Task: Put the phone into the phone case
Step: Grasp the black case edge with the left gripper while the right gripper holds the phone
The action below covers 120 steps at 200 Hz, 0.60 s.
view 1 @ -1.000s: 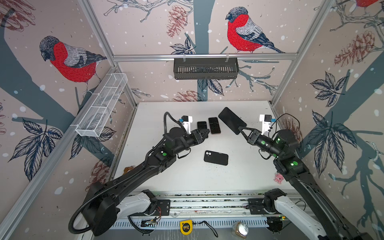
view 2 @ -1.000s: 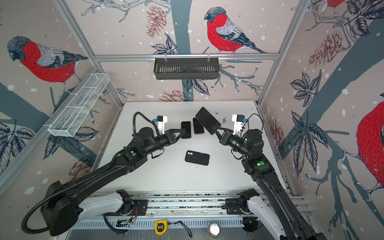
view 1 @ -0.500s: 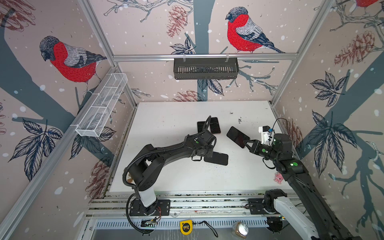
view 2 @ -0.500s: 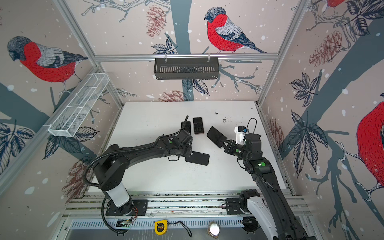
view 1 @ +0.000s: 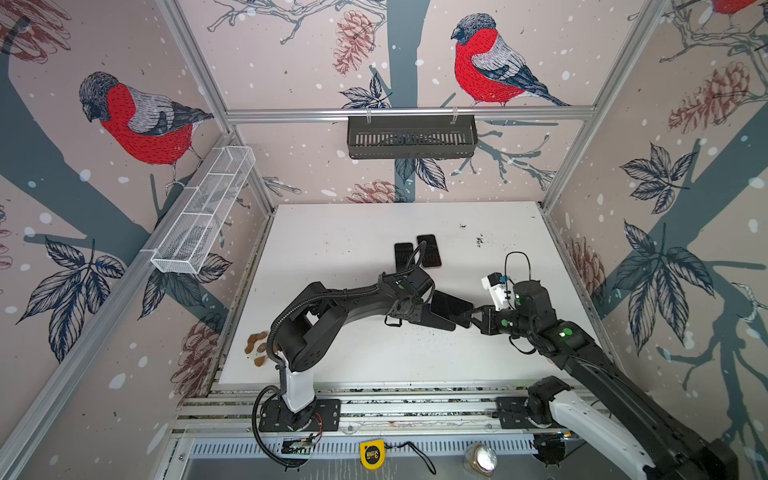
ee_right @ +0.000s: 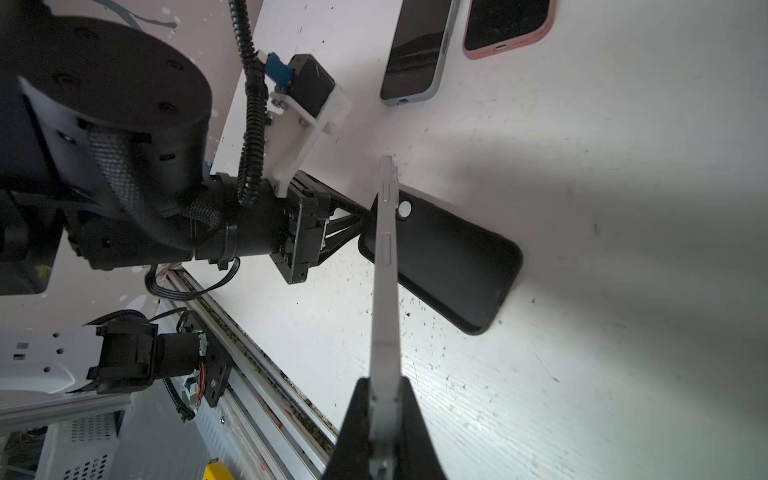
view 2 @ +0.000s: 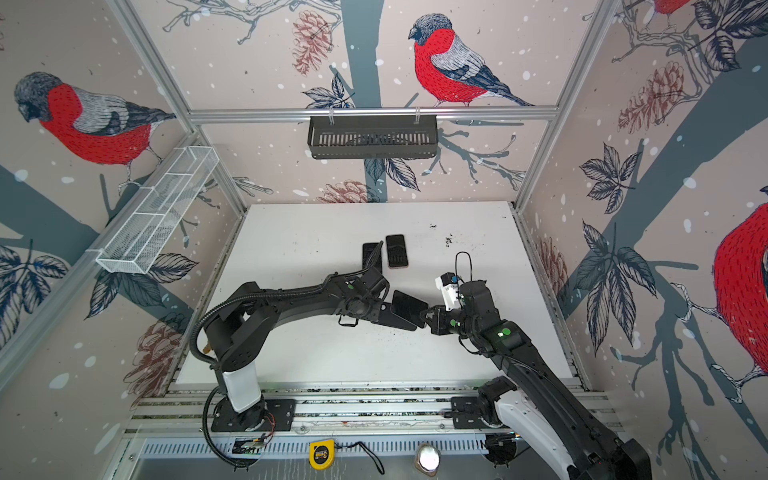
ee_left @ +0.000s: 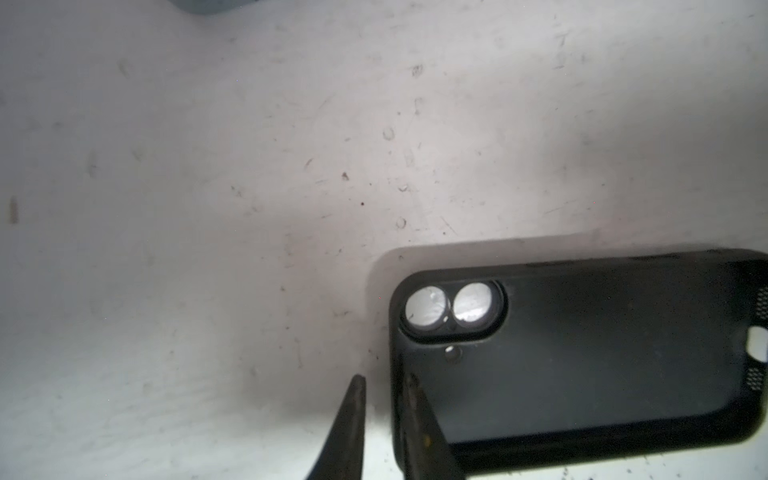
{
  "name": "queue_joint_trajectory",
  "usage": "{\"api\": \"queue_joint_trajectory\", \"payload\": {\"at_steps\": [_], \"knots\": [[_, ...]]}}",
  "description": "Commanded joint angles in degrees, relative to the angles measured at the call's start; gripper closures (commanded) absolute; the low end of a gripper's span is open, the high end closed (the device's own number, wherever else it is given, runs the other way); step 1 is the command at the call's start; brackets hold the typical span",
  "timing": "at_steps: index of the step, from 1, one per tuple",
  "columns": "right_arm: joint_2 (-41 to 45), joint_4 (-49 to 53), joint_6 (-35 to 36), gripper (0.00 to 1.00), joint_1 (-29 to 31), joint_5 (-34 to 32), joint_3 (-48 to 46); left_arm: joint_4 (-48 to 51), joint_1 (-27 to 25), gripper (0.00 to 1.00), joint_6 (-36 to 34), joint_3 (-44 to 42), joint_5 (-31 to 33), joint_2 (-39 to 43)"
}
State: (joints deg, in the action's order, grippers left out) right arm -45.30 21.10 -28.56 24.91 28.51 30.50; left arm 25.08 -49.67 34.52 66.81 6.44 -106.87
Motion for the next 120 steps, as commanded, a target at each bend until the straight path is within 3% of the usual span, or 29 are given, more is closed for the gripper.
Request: {"api": "queue_joint_trajectory", "payload": {"at_steps": [1, 14, 56, 120], "knots": [[-2.40, -2.46, -0.10, 0.99, 0.45, 0.42, 1.72, 1.08, -0.08, 0.95, 0.10, -0.17, 1.55, -0.16], [-5.01, -0.45, -0.49, 0.99, 0.44, 2.66, 4.19, 0.22, 0.01, 1.00, 0.16, -1.37, 1.35, 0.53], [-6.60, -1.43, -5.18, 0.99, 1.05, 6.02, 3.95, -1.61, 0.01, 1.00, 2.13, -8.79, 0.80, 6.05], [-11.61, -7.77, -11.26, 0.99, 10.03, 6.96, 4.17, -4.46, -0.08, 1.00, 9.01, -24.80, -1.40, 26.21]]}}
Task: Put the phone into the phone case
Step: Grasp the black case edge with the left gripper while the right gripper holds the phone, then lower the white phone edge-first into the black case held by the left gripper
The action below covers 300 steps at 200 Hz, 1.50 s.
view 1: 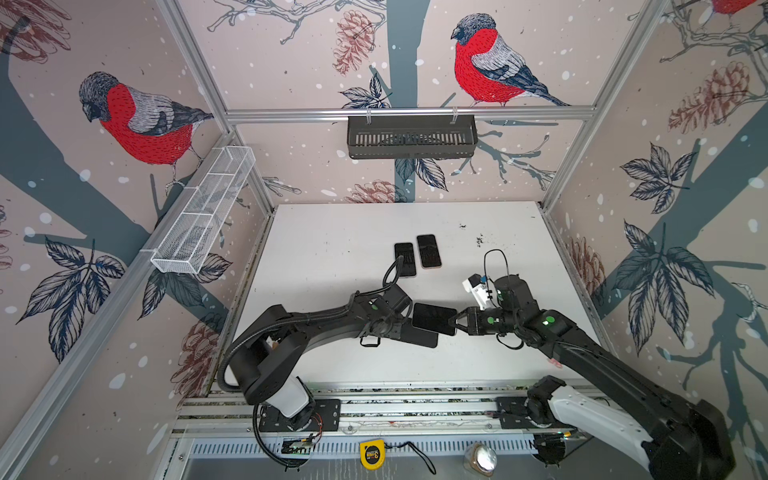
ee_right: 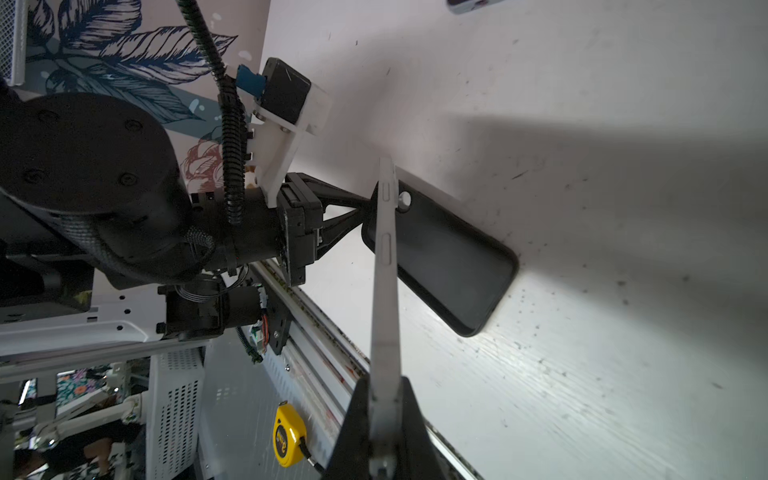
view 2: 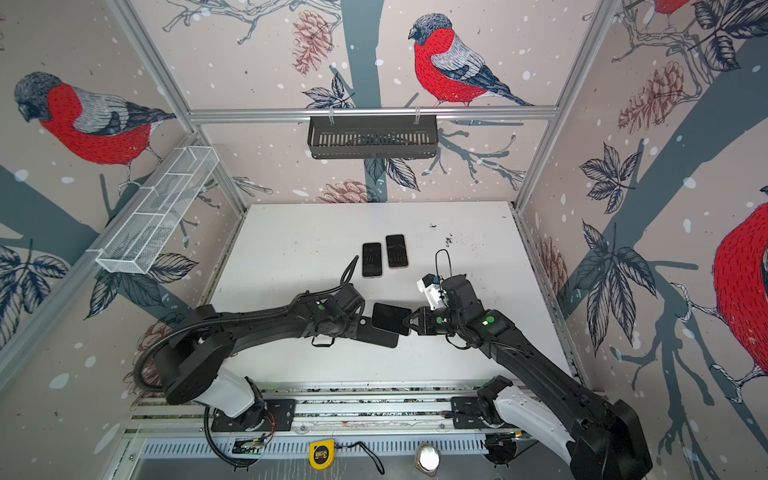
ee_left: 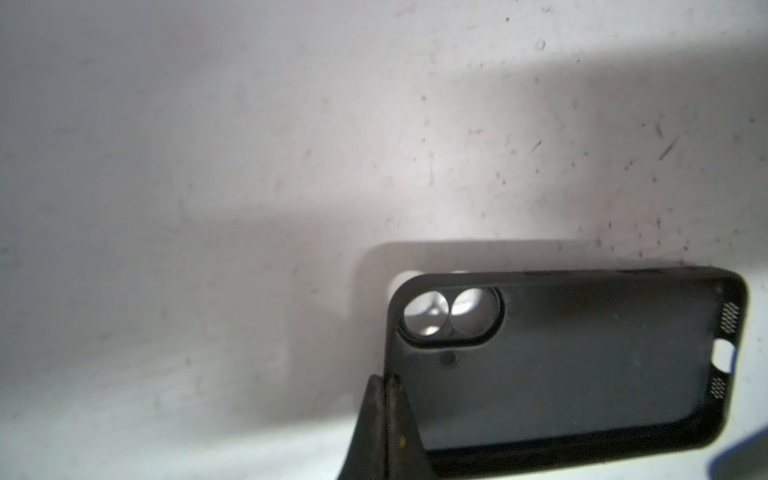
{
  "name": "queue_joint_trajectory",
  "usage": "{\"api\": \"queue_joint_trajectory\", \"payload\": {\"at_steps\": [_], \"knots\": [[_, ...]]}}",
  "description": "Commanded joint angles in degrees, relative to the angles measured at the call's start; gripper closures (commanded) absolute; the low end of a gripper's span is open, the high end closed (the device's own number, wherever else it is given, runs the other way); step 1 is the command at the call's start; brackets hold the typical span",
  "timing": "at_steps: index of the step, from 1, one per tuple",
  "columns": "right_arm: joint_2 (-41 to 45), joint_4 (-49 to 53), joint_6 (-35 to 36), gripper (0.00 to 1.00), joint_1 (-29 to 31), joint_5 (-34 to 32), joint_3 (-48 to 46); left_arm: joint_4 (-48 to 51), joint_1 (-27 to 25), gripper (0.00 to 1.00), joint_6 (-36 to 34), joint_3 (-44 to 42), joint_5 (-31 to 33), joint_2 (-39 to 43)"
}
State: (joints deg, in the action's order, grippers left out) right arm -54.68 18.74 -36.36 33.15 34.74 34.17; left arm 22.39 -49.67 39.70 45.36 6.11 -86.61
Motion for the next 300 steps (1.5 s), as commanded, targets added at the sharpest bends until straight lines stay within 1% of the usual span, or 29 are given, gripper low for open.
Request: {"api": "queue_joint_trajectory", "payload": {"at_steps": [1, 12, 24, 40, 47, 65, 75, 103, 110, 116, 126, 140, 166, 203, 234, 271, 300], "knots": [[-2.43, -5.53, -3.59, 0.99, 1.90, 0.70, 0.48, -1.80, -0.03, 1.00, 3.95, -3.53, -1.13, 6.29], [-4.51, -6.42, -3.87, 0.99, 2.59, 1.40, 0.61, -2.56, -0.03, 0.99, 4.38, -5.08, -1.95, 9.99], [-7.10, -6.42, -3.51, 0.99, 2.71, 2.83, 1.38, -2.88, -0.07, 0.89, 4.54, -6.00, -2.50, 13.67], [-10.00, -7.59, -3.45, 0.99, 3.31, 3.90, 1.91, -3.26, 0.02, 0.78, 4.97, -7.12, -2.69, 18.46], [-11.07, -8.39, -3.58, 0.99, 3.50, 4.10, 2.10, -3.48, 0.08, 0.75, 5.67, -7.81, -2.37, 20.34], [-13.96, -9.95, -4.50, 0.99, 3.67, 6.67, 2.96, -6.11, 0.31, 0.73, 5.97, -10.78, -1.98, 24.67], [-15.09, -10.03, -4.91, 0.99, 4.08, 6.83, 3.67, -7.56, 1.26, 0.71, 6.37, -12.51, -3.06, 26.60], [-16.86, -10.90, -5.56, 0.99, 4.81, 7.35, 4.60, -11.74, 7.77, 0.70, 6.61, -17.80, -9.74, 29.48], [-16.87, -11.56, -6.09, 0.99, 4.82, 7.62, 4.66, -12.92, 8.85, 0.69, 6.70, -18.93, -11.08, 30.01], [-18.50, -12.47, -6.78, 0.99, 4.82, 7.92, 4.38, -13.95, 9.55, 0.67, 6.77, -19.77, -11.84, 30.30], [-19.16, -14.17, -8.10, 0.99, 4.82, 8.38, 3.66, -15.79, 10.30, 0.62, 7.04, -21.11, -13.49, 30.40], [-20.30, -16.87, -10.66, 0.99, 4.82, 9.23, 2.56, -18.86, 11.48, 0.59, 7.56, -22.69, -16.66, 29.98], [-22.09, -21.54, -15.29, 0.99, 4.82, 10.84, 1.08, -23.68, 12.58, 0.59, 8.67, -24.93, -20.15, 29.33], [-24.32, -22.52, -17.25, 0.99, 4.58, 11.58, 1.25, -28.42, 15.32, 0.59, 9.58, -27.01, -24.56, 26.94], [-26.17, -26.66, -20.40, 0.99, 3.72, 13.52, -0.54, -29.15, 15.85, 0.59, 9.00, -26.86, -24.61, 24.83], [-27.97, -27.12, -20.08, 0.99, 3.66, 15.35, -1.21, -31.01, 15.83, 0.59, 9.69, -26.58, -26.51, 21.50], [-28.99, -26.44, -19.45, 0.97, 3.59, 15.34, -0.98, -31.38, 15.82, 0.60, 7.49, -25.17, -29.37, 17.52]]}}
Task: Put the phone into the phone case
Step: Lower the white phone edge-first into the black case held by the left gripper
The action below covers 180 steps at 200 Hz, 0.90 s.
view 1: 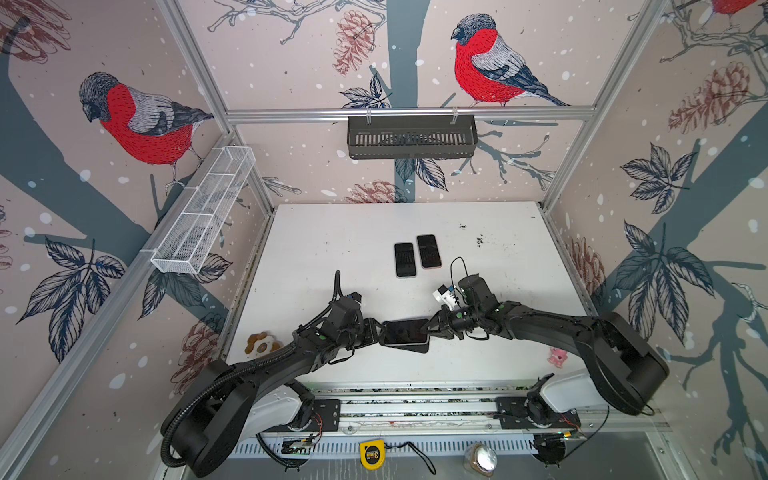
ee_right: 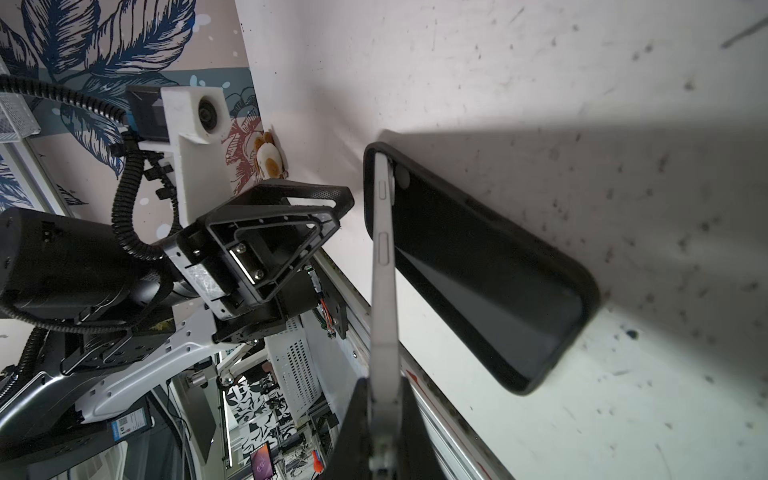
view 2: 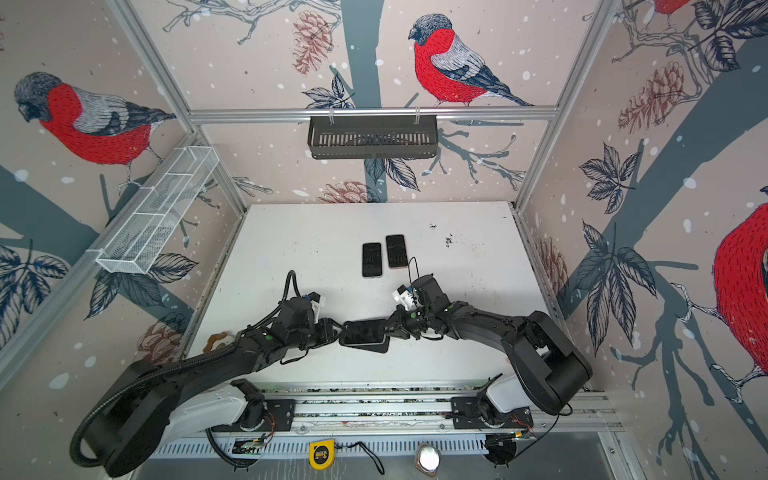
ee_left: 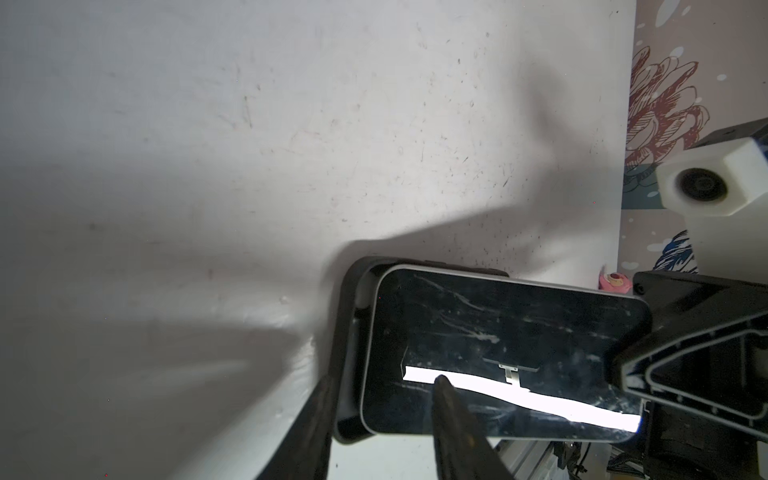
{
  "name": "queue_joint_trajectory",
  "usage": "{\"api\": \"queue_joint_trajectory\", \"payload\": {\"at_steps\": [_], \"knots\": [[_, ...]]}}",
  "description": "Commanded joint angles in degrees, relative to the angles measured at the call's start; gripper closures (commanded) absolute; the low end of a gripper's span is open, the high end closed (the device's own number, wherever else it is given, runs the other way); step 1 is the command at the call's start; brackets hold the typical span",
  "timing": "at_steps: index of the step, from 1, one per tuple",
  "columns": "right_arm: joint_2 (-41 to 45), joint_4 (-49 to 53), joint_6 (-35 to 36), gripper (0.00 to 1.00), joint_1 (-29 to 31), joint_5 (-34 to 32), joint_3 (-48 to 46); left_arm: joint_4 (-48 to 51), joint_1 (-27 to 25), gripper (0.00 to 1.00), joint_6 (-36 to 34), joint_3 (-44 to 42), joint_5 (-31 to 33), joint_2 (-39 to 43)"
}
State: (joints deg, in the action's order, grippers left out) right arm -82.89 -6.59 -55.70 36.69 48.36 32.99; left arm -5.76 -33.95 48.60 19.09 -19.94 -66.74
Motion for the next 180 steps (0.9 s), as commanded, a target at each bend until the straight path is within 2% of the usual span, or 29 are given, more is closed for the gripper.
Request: {"api": "queue_joint_trajectory", "payload": {"at_steps": [1, 33, 80, 110, 148, 180], "knots": [[-0.82, -1.13, -0.11, 0.97, 0.05, 1.69, 0.22, -3.31, 0.15, 0.60, -1.45, 1.11, -3.46, -2.52], [-1.47, -1.84, 0.60, 0.94, 0.05, 1.08, 0.13, -5.26, 0.14, 0.62, -2.00, 1.43, -5.46, -4.56], [-1.48, -2.49, 1.24, 0.90, 0.14, 0.96, 1.08, 1.64, 0.21, 0.63, -5.70, 5.94, -3.88, -4.53], [-2.75, 2.11, 5.03, 0.89, 0.14, -0.21, 3.10, 6.99, 0.21, 0.62, -7.28, 8.99, 0.68, -4.83], [-3.23, 0.64, 5.03, 0.89, 0.18, -0.37, 1.98, 14.00, 1.06, 0.63, -8.82, 12.52, 6.26, -7.12], [-3.50, -1.17, 4.55, 0.89, 0.10, -0.21, 0.78, 12.29, 1.24, 0.63, -9.40, 11.52, 3.48, -10.13]]}}
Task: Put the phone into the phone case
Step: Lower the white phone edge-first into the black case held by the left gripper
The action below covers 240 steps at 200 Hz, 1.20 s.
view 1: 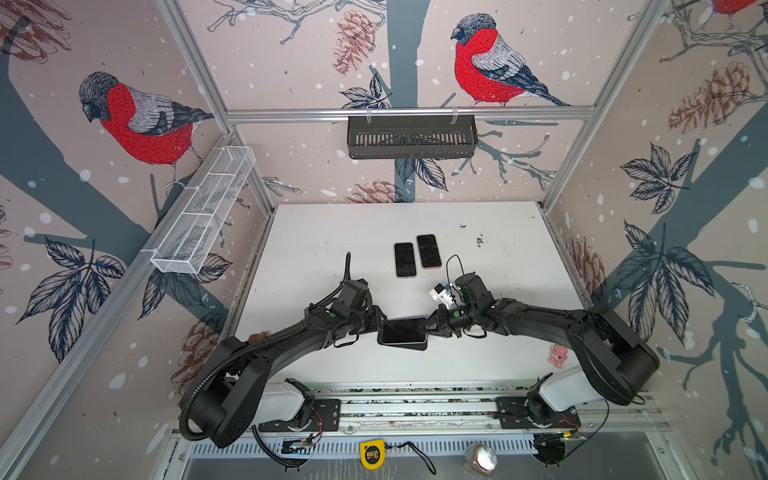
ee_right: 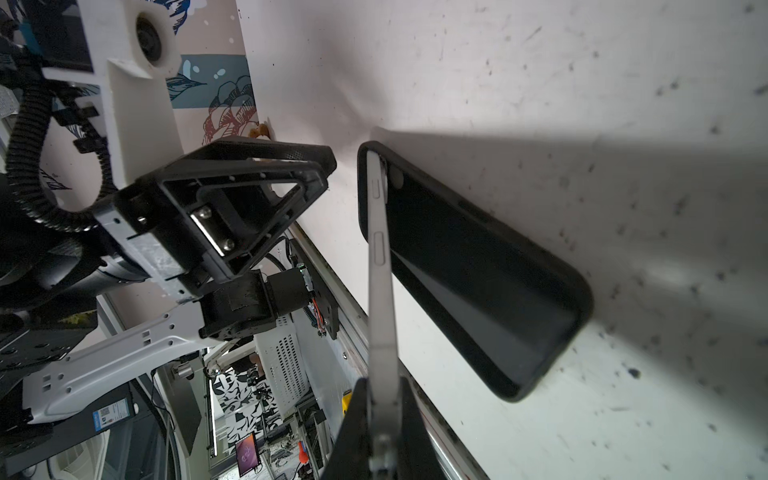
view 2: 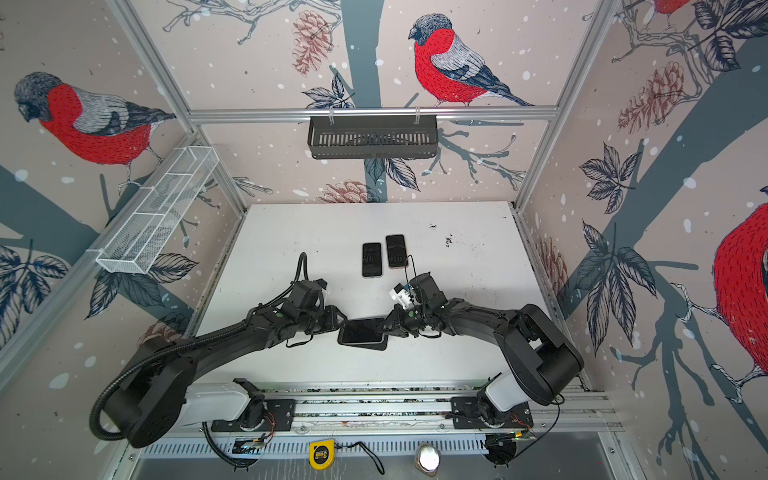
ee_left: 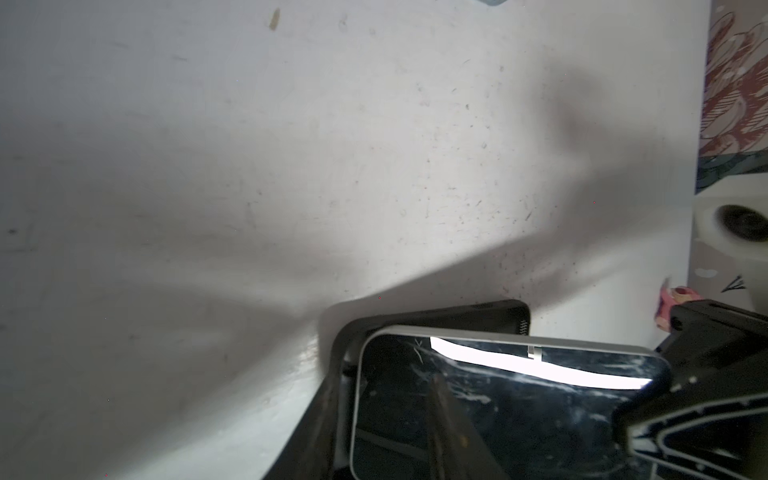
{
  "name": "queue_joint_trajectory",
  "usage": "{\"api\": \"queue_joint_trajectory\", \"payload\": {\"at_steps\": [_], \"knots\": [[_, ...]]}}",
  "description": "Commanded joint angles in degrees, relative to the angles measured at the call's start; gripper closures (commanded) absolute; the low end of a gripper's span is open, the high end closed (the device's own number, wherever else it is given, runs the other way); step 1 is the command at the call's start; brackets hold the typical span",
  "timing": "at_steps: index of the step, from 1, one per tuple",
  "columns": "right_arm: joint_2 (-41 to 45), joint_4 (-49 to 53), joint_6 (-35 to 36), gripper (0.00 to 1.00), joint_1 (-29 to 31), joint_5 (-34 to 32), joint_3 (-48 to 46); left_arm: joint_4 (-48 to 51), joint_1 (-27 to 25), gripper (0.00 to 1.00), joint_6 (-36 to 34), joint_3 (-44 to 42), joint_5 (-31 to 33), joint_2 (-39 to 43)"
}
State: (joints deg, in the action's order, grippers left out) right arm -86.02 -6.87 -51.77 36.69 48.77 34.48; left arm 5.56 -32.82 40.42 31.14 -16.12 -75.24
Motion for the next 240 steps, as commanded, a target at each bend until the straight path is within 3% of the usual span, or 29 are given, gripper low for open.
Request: {"api": "queue_joint_trajectory", "payload": {"at_steps": [1, 123, 240], "knots": [[-0.42, -0.92, 0.62, 0.89, 0.12, -0.66, -0.72, 0.82, 0.11, 0.63, -1.18, -0.62, -0.46, -1.69], [-3.05, -8.16, -3.14, 0.85, 1.02, -0.15, -3.36, -10.21, 0.06, 0.65, 4.44, -7.30, -8.92, -2.52], [-5.87, -8.31, -2.38, 0.85, 0.78, -1.57, -1.61, -12.23, 0.04, 0.65, 9.33, -12.91, -11.20, 5.64]]}}
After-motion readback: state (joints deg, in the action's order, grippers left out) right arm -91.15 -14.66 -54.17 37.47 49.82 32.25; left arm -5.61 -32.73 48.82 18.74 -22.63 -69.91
